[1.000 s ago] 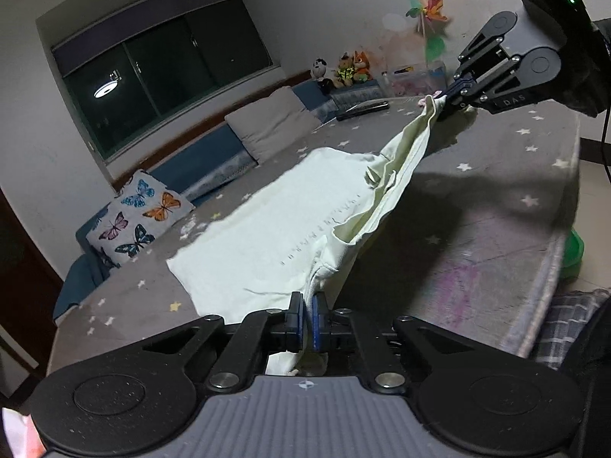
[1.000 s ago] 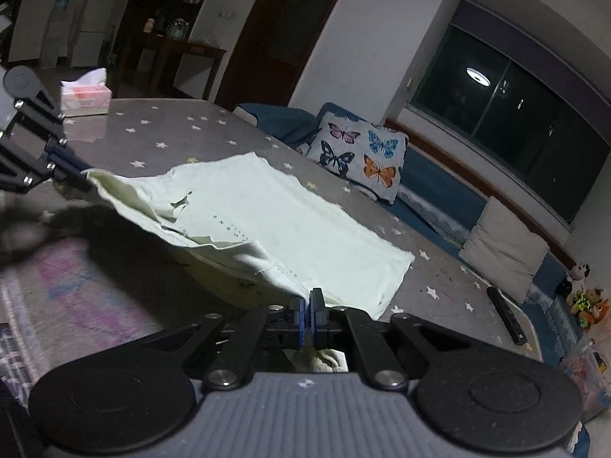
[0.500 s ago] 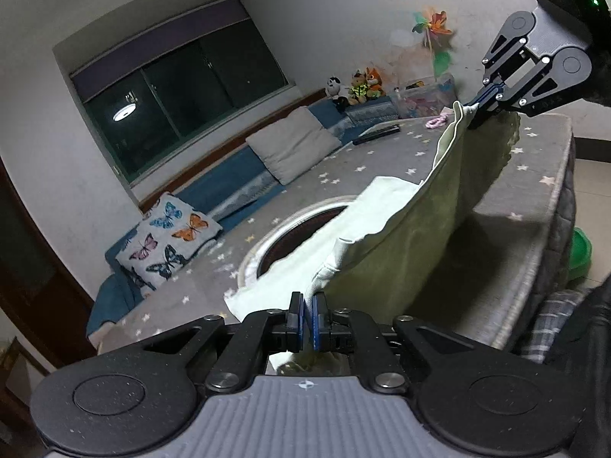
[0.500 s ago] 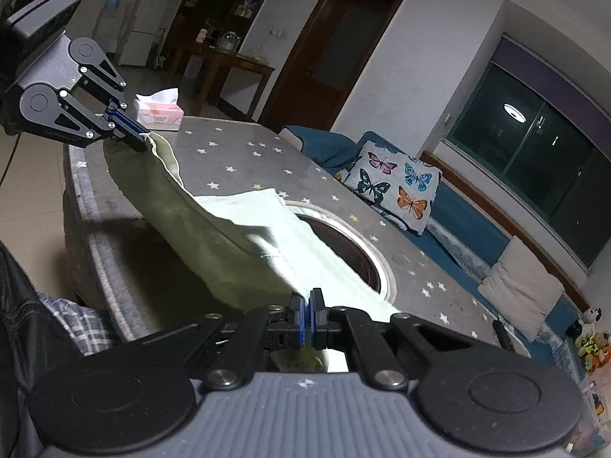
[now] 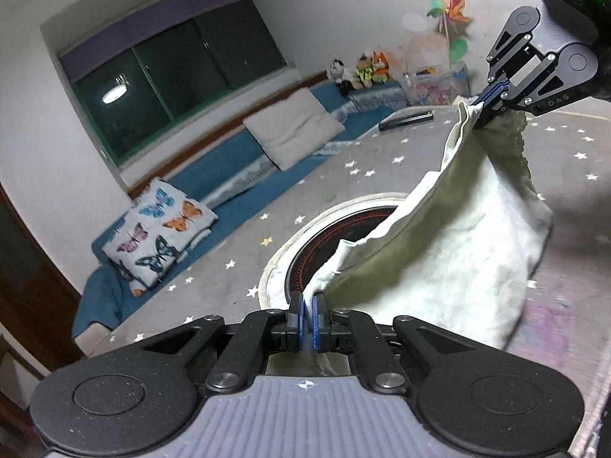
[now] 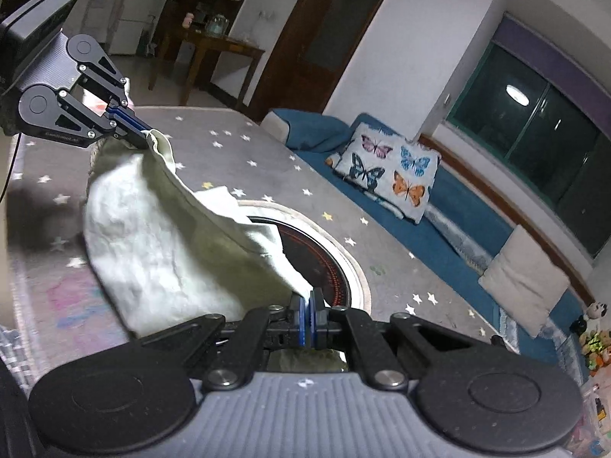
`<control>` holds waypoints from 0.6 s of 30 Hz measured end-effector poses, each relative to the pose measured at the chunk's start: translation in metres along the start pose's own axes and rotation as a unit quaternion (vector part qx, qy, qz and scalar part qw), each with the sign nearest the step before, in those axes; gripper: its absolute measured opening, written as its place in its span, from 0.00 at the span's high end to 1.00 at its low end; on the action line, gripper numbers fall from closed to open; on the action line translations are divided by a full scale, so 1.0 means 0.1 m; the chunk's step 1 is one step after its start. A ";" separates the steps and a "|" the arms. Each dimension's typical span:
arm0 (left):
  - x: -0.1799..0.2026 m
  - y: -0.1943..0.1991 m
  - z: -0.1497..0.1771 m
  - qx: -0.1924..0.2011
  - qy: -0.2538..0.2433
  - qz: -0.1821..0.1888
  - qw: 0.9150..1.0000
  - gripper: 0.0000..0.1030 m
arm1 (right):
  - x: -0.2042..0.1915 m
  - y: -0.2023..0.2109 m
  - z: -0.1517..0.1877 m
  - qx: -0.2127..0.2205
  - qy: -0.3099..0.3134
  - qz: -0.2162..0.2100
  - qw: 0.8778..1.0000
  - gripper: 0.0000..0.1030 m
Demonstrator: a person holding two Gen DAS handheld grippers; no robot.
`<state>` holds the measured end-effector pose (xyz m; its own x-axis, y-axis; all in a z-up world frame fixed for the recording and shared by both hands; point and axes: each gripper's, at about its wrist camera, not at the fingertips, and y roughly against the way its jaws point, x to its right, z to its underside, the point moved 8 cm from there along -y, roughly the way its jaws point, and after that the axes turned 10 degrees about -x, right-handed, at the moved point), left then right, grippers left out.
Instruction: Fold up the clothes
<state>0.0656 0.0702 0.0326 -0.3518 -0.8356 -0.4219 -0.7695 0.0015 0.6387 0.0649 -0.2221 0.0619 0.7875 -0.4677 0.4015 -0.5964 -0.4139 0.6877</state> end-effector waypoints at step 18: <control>-0.45 -1.95 0.04 -0.115 0.033 0.051 0.992 0.91 | 0.79 -1.93 0.15 -0.097 -0.121 -0.049 0.987 0.86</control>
<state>0.2294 0.1097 -0.0752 -0.3795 -0.8718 -0.3097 -0.5875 -0.0315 0.8086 0.2397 -0.1910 -0.0486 0.7658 -0.6153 0.1869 -0.4591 -0.3197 0.8289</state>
